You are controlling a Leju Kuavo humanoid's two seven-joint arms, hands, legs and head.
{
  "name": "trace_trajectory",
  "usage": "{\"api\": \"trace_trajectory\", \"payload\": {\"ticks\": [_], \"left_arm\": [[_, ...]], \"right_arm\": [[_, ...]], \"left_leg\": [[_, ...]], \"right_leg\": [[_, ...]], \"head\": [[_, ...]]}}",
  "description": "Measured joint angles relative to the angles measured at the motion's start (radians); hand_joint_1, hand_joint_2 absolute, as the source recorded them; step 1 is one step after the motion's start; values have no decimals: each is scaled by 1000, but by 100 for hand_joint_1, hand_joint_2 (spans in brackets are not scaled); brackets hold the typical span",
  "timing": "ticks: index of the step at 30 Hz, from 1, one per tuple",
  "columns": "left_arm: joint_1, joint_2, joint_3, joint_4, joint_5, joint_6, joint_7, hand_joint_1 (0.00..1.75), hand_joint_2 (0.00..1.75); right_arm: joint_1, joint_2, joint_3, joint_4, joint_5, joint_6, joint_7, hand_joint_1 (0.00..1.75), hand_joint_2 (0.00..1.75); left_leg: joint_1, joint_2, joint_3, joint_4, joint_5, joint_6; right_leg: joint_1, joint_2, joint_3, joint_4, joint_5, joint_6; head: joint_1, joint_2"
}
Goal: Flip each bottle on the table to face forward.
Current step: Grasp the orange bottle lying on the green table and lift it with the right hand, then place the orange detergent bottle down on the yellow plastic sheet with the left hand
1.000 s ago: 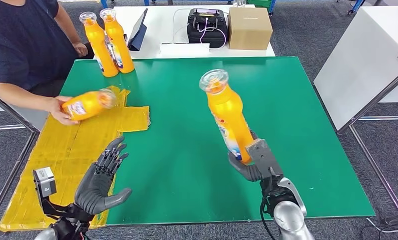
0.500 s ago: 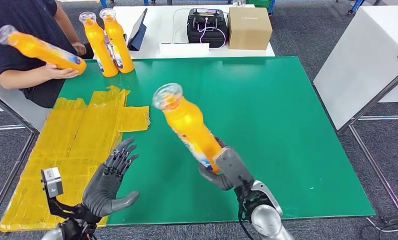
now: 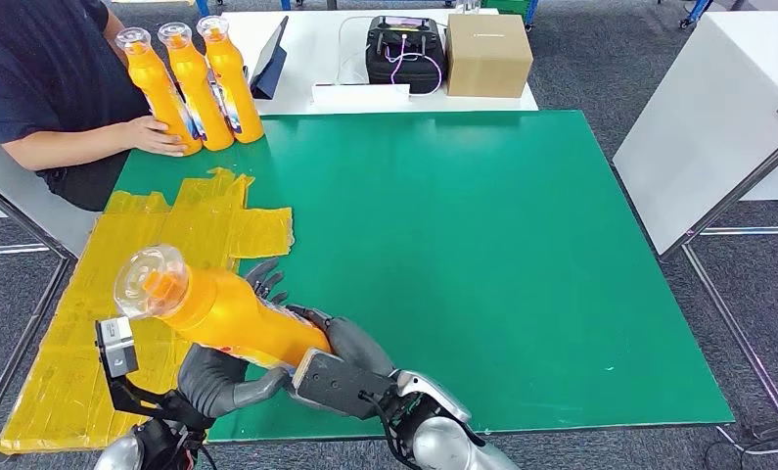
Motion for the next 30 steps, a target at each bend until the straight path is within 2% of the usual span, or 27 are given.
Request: {"api": "trace_trajectory", "payload": {"ticks": [7,16,17,20,21,30], "left_arm": [[-7,0,0,3,0,2,1,0,175],[-7,1,0,10,1,2,2,0,175],[-8,1,0,10,2,2,2,20,175],[-8,1,0,13,9,2,3,151,175],[-9,1,0,14,11,2,3,175,175],[-14,1,0,21,19,-2,-1,175,175]], "right_arm": [[-30,-5,60,47,-43,-6,-10,175,175],[-45,-10,76,66,-47,-6,-11,175,175],[-46,-10,77,67,-49,-6,-11,175,175],[-50,-12,82,75,-56,-6,-11,175,175],[-52,-13,84,78,-59,-6,-11,175,175],[-60,-15,89,93,-66,-8,-11,175,175]], "left_leg": [[0,0,0,0,0,0],[0,0,0,0,0,0],[0,0,0,0,0,0],[0,1,0,0,0,0],[0,1,0,0,0,0],[0,1,0,0,0,0]], "right_leg": [[0,0,0,0,0,0],[0,0,-1,0,0,0],[0,0,-1,0,0,0],[0,0,-1,0,0,0],[0,0,-1,0,0,0],[0,0,-1,0,0,0]], "head": [[0,0],[0,0],[0,0],[0,0],[0,0],[0,0]]}}
